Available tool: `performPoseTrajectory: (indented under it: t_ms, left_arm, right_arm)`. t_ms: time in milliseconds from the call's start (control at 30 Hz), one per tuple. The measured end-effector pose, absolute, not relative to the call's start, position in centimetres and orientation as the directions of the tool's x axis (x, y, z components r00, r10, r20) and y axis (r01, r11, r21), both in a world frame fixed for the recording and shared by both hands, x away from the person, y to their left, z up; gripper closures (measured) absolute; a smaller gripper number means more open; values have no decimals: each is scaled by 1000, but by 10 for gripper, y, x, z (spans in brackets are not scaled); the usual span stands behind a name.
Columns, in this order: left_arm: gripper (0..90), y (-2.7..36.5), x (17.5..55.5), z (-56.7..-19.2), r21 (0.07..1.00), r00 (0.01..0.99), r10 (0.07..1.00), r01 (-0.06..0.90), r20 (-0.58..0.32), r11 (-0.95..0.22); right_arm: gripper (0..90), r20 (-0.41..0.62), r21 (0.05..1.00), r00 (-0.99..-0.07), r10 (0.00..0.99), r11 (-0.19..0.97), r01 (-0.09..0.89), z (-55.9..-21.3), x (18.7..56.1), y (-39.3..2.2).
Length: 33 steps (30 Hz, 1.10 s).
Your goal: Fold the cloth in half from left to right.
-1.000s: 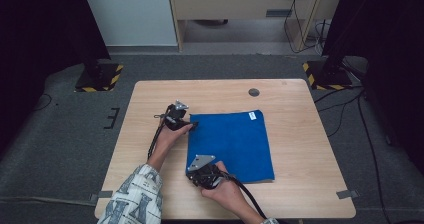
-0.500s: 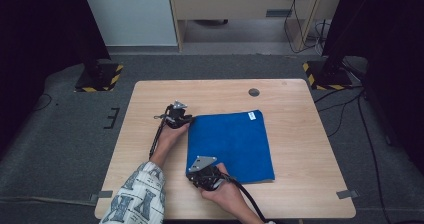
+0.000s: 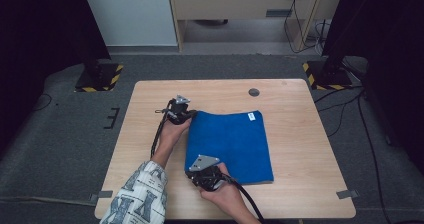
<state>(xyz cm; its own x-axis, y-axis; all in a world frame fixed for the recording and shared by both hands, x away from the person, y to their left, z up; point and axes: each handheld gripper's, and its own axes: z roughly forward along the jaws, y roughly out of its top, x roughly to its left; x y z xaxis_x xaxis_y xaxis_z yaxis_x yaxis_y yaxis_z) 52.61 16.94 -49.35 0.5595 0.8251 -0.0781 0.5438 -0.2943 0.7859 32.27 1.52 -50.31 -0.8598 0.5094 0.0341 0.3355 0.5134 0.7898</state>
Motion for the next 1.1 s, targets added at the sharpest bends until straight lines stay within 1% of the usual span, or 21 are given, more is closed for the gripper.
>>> performPoseTrajectory:
  t_ms: [400,733,933,1100]
  left_arm:
    - [868,179,526,-480,781,539,840,549,-57,-300]
    - [869,192,519,-472,783,536,843,545,-50,-300]
    - [869,210,515,-472,782,521,852,551,-51,-290]
    - [868,231,510,-467,786,503,863,552,-48,-278]
  right_arm:
    - [879,4,817,-853,522,490,304,-487,315,27]
    - [881,1,825,-860,511,486,289,-485,310,39]
    - [880,2,825,-866,500,489,284,-484,307,52]
    - [880,27,843,-870,492,456,284,-482,307,68]
